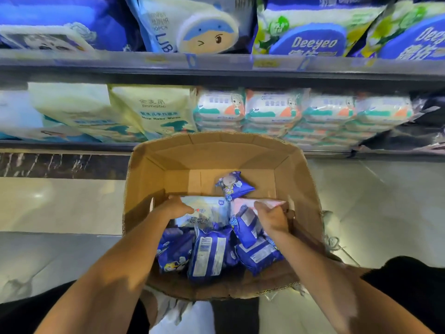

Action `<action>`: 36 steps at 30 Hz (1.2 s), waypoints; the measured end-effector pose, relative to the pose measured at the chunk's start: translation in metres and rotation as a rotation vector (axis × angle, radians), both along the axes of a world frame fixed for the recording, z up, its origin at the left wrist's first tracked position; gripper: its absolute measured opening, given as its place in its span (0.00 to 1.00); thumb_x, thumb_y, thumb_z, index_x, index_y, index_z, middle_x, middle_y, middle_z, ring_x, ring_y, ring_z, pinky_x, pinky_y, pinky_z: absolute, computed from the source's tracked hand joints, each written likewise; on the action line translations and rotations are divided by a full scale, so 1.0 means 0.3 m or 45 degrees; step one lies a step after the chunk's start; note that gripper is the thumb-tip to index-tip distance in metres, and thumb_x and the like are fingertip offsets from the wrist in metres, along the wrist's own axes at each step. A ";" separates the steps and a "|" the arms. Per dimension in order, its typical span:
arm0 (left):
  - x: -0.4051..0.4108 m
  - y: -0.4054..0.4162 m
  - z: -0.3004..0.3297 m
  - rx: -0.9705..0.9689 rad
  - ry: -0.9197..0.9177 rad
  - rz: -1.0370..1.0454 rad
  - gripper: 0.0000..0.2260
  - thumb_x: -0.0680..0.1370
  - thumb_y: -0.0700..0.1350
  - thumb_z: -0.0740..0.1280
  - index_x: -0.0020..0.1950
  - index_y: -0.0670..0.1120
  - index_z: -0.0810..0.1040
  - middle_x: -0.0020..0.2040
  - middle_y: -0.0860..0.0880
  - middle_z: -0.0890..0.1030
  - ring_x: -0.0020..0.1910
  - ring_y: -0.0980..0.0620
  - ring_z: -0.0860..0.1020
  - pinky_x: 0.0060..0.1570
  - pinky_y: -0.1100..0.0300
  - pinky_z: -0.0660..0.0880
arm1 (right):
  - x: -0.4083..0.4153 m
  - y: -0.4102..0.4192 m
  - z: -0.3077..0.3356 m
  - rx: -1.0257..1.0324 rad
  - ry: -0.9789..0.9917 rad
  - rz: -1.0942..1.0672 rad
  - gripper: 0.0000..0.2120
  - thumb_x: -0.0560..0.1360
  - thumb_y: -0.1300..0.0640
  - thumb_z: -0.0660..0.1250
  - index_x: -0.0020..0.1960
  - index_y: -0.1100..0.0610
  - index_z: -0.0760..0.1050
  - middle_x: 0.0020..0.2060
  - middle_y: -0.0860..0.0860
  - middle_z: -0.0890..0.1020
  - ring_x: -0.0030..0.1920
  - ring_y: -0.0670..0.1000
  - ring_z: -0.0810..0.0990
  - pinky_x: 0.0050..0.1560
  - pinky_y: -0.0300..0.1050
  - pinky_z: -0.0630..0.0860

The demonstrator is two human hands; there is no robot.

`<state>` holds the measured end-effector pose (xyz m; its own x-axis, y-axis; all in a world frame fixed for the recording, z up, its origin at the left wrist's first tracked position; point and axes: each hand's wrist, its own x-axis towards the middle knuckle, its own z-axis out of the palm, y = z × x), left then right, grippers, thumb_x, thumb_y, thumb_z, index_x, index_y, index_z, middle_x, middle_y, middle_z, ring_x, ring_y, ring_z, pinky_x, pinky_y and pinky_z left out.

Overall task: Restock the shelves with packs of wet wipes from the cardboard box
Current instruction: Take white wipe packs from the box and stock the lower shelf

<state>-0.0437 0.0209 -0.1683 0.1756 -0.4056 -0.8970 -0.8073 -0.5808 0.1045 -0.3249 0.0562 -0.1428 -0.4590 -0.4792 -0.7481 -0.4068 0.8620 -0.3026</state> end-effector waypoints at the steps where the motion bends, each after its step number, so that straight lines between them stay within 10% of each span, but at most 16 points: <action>1: 0.006 0.013 -0.002 0.033 0.016 0.034 0.38 0.72 0.57 0.74 0.75 0.39 0.67 0.73 0.42 0.72 0.67 0.43 0.74 0.65 0.53 0.72 | 0.004 0.016 -0.002 -0.054 0.019 -0.008 0.42 0.75 0.40 0.69 0.76 0.66 0.60 0.71 0.65 0.68 0.70 0.64 0.70 0.67 0.52 0.68; 6: -0.019 0.036 -0.006 0.017 0.071 0.220 0.38 0.73 0.53 0.76 0.77 0.40 0.64 0.76 0.42 0.66 0.68 0.44 0.73 0.58 0.57 0.72 | 0.016 0.003 -0.017 -0.092 0.105 0.079 0.50 0.67 0.31 0.70 0.75 0.65 0.62 0.70 0.63 0.70 0.68 0.65 0.72 0.66 0.58 0.72; 11: -0.043 0.044 0.002 0.053 0.106 0.384 0.55 0.71 0.53 0.78 0.81 0.39 0.41 0.81 0.42 0.53 0.77 0.42 0.61 0.72 0.54 0.63 | -0.022 -0.035 -0.047 -0.063 -0.059 -0.107 0.30 0.69 0.40 0.76 0.59 0.63 0.79 0.57 0.60 0.82 0.58 0.61 0.80 0.55 0.48 0.76; 18: -0.036 0.047 0.003 0.045 0.090 0.430 0.49 0.68 0.52 0.80 0.79 0.39 0.55 0.78 0.42 0.59 0.75 0.41 0.64 0.70 0.49 0.67 | -0.068 -0.046 -0.063 -0.021 -0.272 -0.149 0.33 0.66 0.52 0.81 0.65 0.65 0.75 0.57 0.58 0.81 0.57 0.56 0.81 0.49 0.44 0.74; 26: -0.004 0.048 0.002 0.133 0.162 0.491 0.28 0.70 0.46 0.79 0.68 0.42 0.75 0.69 0.44 0.74 0.66 0.44 0.71 0.57 0.55 0.67 | -0.093 -0.014 -0.069 -0.102 -0.156 0.180 0.16 0.69 0.50 0.79 0.49 0.61 0.84 0.45 0.56 0.86 0.39 0.51 0.80 0.30 0.37 0.68; 30: 0.009 0.061 0.009 0.096 0.164 0.605 0.46 0.63 0.48 0.82 0.75 0.42 0.63 0.71 0.43 0.70 0.69 0.42 0.70 0.62 0.52 0.69 | -0.086 0.002 -0.064 -0.240 -0.138 0.206 0.13 0.70 0.58 0.78 0.52 0.61 0.84 0.44 0.57 0.84 0.40 0.51 0.81 0.28 0.30 0.69; 36: 0.016 0.079 -0.006 0.057 0.206 0.742 0.43 0.68 0.38 0.79 0.75 0.41 0.56 0.72 0.41 0.68 0.69 0.42 0.68 0.58 0.51 0.70 | -0.078 -0.020 -0.086 -0.083 -0.288 0.104 0.19 0.66 0.55 0.81 0.53 0.62 0.83 0.49 0.56 0.86 0.47 0.54 0.85 0.42 0.43 0.79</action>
